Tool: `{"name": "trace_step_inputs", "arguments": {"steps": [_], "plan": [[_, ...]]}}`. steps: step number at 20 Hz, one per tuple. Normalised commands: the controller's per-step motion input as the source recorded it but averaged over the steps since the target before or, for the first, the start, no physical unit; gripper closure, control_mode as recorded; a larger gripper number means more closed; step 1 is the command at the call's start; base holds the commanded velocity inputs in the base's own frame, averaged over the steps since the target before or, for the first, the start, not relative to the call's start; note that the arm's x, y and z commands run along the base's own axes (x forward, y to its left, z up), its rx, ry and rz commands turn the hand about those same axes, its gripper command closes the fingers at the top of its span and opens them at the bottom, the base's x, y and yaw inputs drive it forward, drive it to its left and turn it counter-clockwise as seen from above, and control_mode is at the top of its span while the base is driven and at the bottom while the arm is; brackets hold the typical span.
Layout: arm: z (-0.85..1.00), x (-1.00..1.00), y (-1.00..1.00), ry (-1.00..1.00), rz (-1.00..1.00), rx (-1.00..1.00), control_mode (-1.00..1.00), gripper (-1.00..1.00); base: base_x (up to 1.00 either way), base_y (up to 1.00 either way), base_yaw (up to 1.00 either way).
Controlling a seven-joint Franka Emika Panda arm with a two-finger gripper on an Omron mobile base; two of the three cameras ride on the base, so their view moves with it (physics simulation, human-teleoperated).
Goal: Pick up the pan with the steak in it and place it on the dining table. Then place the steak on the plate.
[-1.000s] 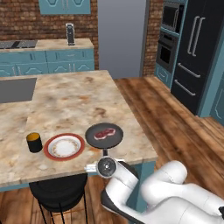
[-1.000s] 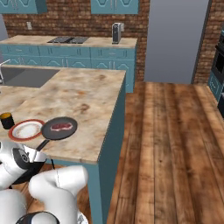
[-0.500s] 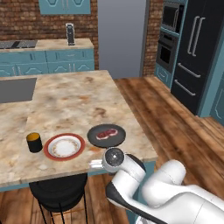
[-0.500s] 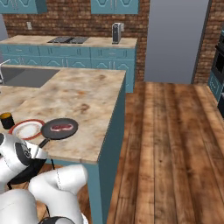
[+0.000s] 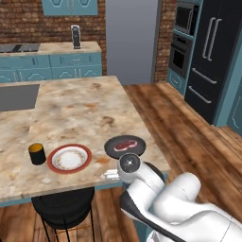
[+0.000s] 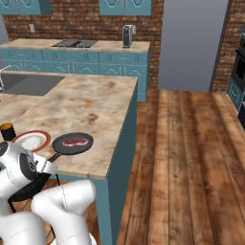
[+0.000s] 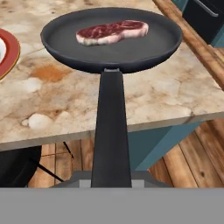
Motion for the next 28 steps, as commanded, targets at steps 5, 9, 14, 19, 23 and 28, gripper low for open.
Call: {"name": "trace_step_inputs", "arguments": {"steps": [5,9,14,19,23,28], "plan": [[-0.14,0.11,-0.08,0.0,0.01,0.0,-1.0,1.0,0.0,0.0,0.0],[-0.55,0.48,-0.11,-0.05,0.01,0.04,-1.0,1.0,0.0,0.0,0.0],[-0.33,0.34,-0.14,-0.04,0.0,0.01,-1.0,1.0,0.0,0.0,0.0],[-0.02,0.0,0.0,-0.01,0.0,0.0,-1.0,-1.0,0.0,0.0,0.0],[0.0,0.0,0.0,-0.01,0.0,0.01,-1.0,-1.0,0.0,0.0,0.0],[0.25,0.04,-0.05,0.01,-0.06,0.05,-1.0,-1.0,0.0,0.0,0.0]]}}
